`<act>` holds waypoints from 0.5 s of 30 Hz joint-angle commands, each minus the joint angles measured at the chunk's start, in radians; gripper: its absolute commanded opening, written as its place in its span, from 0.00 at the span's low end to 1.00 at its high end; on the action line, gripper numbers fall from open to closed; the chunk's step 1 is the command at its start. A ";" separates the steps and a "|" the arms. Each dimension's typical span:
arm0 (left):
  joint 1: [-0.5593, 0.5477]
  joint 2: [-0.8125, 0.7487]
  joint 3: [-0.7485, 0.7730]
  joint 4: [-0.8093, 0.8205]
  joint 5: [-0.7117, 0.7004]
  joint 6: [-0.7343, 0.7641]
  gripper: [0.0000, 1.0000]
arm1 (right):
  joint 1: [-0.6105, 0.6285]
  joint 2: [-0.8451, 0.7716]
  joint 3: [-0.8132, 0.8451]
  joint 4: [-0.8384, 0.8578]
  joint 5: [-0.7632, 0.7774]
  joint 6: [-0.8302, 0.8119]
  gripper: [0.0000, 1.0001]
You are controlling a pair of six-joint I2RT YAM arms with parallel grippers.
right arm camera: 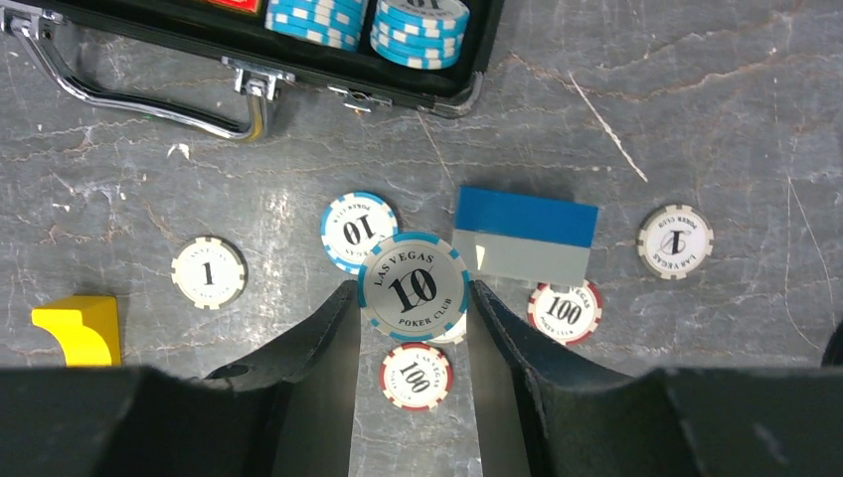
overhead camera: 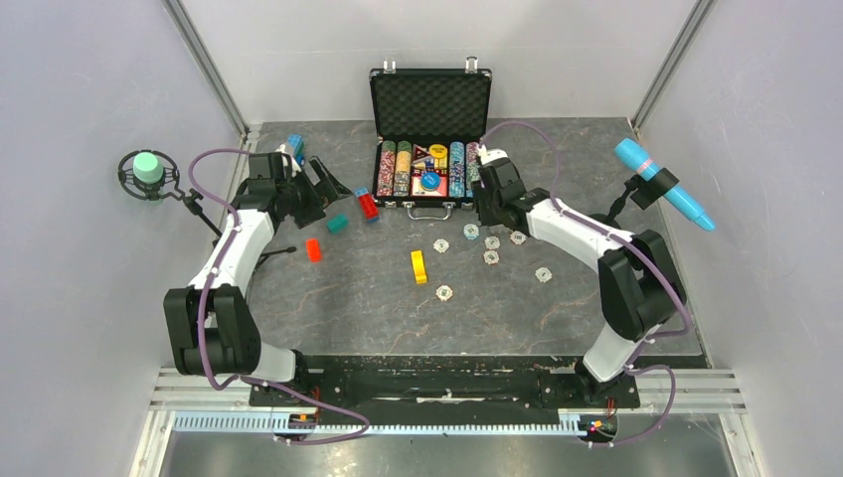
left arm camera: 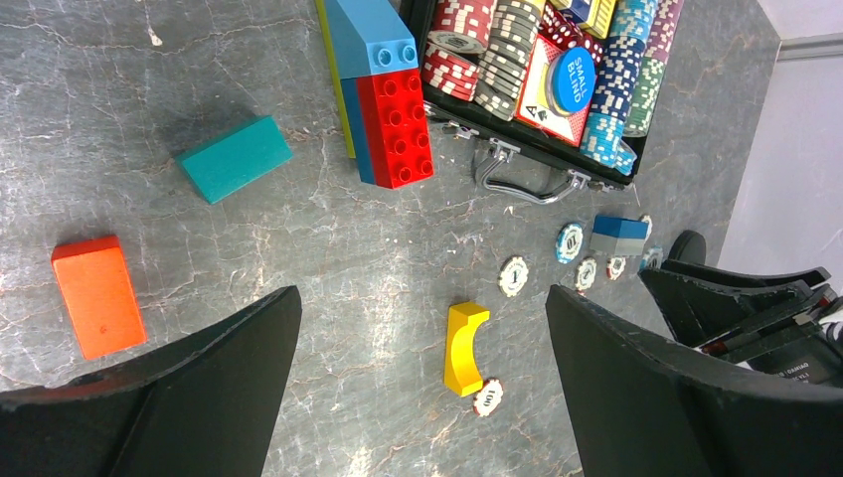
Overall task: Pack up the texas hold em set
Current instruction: Pick up the poker chip from the center of the board, then place the poker chip at the center of the board.
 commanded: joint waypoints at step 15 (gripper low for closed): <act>0.000 0.000 0.008 0.030 0.028 -0.019 1.00 | 0.040 0.151 0.125 0.043 -0.024 0.013 0.41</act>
